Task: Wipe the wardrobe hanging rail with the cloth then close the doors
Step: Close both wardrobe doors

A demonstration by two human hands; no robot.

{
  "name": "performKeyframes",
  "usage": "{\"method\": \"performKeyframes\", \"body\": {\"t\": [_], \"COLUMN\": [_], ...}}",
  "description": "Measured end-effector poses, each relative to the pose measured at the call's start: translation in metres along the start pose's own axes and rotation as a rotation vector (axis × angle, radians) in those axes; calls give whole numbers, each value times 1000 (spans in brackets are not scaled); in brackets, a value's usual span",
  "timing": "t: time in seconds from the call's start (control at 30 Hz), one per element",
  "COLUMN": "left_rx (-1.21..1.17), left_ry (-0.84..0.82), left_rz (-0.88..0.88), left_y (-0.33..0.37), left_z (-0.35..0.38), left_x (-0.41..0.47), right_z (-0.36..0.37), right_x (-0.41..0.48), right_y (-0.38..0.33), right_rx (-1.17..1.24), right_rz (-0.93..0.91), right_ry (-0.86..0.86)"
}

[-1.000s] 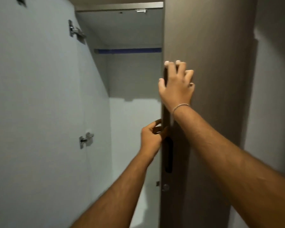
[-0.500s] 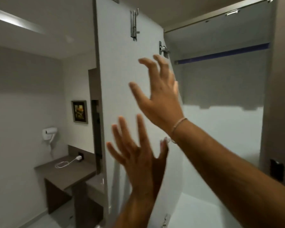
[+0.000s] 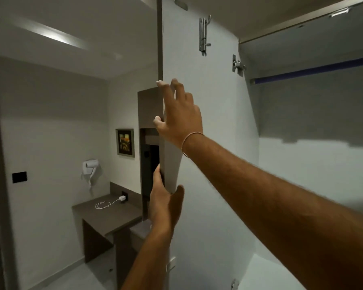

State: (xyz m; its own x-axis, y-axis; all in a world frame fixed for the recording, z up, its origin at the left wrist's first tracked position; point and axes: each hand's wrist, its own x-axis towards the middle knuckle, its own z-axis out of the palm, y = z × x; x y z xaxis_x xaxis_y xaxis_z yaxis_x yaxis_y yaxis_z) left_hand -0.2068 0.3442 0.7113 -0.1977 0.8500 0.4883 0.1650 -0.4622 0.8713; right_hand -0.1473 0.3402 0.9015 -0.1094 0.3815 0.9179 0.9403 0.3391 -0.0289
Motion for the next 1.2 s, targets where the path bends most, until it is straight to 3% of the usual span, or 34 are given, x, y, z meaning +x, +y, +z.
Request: {"method": "performKeyframes", "body": {"t": [0.1, 0.27, 0.53, 0.6, 0.7, 0.73, 0.9, 1.1, 1.2], "left_rx": [5, 0, -260, -375, -728, -782, -539, -211, -203], "left_ry": [65, 39, -137, -247, -407, -439, -395, -354, -402], "left_rz": [47, 63, 192, 110, -240, -286, -148, 185, 199], "left_y": [2, 22, 53, 67, 84, 86, 85, 70, 65], "left_z": [-2, 19, 133, 168, 212, 227, 286, 325, 337], "left_x": [-16, -61, -147, -161, -173, -178, -198, -194, -187], "right_z": [-13, -61, -161, -179, -196, -201, -223, -227, -224], "right_x": [-4, -25, -95, -105, -113, -117, -129, -122, -121], "right_y": [0, 25, 119, 151, 196, 211, 269, 298, 305], "right_rx": [-12, -10, -53, -157, -278, -330, -575, -644, -638], "right_rz": [-15, -10, 152, 218, 326, 365, 455, 601, 620], "right_ry": [28, 112, 276, 308, 265, 234, 129, 68, 55]}}
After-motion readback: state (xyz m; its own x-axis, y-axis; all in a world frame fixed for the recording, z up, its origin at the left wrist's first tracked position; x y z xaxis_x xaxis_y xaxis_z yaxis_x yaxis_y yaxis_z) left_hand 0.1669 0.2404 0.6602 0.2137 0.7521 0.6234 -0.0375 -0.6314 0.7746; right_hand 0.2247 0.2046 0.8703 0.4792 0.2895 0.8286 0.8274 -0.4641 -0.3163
